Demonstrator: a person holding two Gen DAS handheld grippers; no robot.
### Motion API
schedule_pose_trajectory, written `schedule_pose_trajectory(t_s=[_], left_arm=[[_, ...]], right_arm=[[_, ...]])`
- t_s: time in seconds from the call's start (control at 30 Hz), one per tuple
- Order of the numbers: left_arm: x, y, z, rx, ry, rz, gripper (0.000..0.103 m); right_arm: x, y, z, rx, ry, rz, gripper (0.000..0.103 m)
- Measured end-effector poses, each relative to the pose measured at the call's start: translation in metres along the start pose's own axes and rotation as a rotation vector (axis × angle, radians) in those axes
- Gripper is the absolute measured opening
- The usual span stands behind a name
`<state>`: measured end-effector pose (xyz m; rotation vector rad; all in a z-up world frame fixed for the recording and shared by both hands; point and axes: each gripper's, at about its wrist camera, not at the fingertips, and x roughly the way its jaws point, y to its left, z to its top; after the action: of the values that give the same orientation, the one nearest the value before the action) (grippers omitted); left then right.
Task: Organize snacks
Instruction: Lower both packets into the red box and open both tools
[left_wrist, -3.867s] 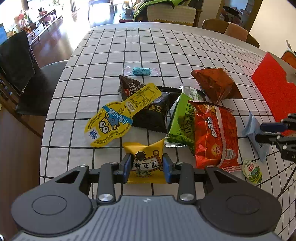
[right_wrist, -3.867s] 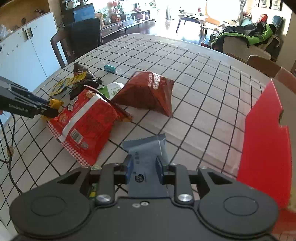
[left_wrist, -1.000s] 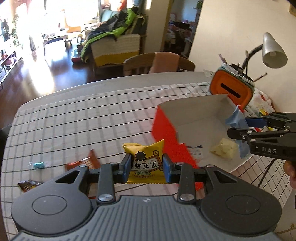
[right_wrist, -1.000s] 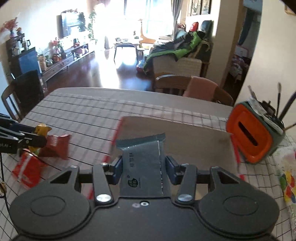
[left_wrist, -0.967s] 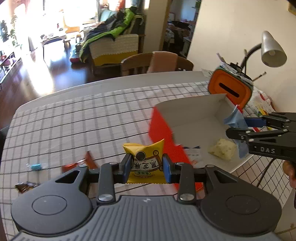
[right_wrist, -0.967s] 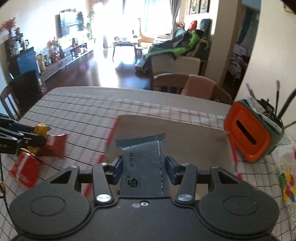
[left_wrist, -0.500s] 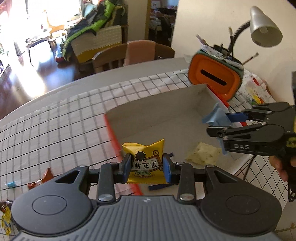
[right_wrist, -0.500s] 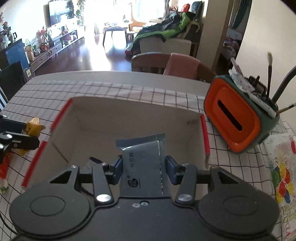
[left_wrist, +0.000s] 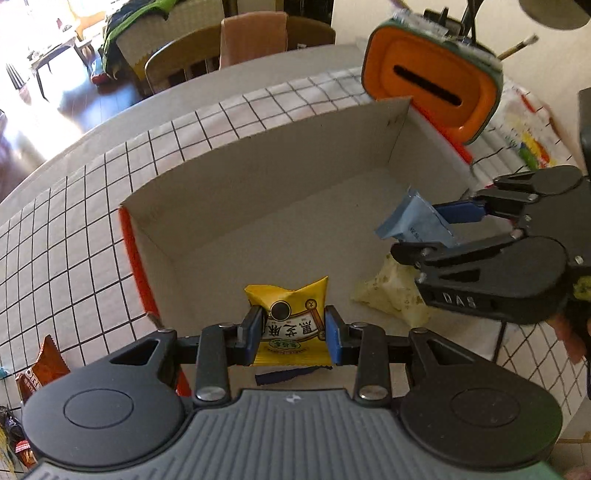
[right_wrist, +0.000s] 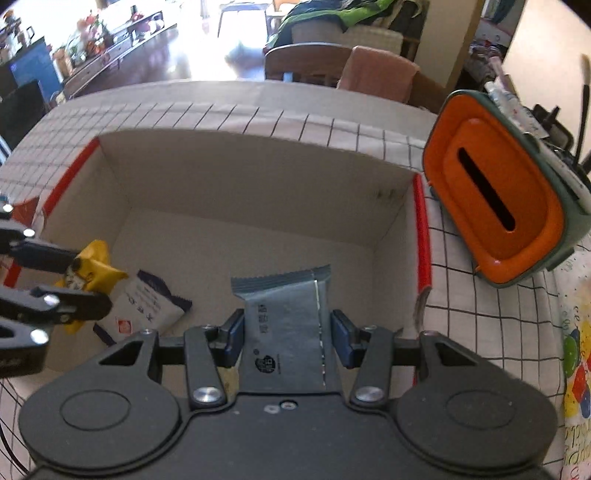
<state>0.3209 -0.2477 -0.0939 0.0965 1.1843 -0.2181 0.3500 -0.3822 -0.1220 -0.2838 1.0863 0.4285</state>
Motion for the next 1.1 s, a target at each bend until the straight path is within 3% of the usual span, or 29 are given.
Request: schedule_pose_trajectory(t_s=[0.27, 0.63, 1.1], left_arm=[[0.011, -0.01, 0.004, 0.043, 0.041, 0.046, 0.035], [-0.011, -0.002, -0.006, 0.014, -0.052, 0.011, 0.04], [-0.064, 0.023, -0.034, -0.037, -0.203, -0.03, 0.056]], right_arm=[[0.006, -0.001, -0.002, 0.003, 0.015, 0.031, 0.048], [-0.015, -0.002, -0.006, 0.034, -0.036, 0.056, 0.049], [-0.074, 0.024, -0.013, 0.065, -0.163, 0.086, 0.079]])
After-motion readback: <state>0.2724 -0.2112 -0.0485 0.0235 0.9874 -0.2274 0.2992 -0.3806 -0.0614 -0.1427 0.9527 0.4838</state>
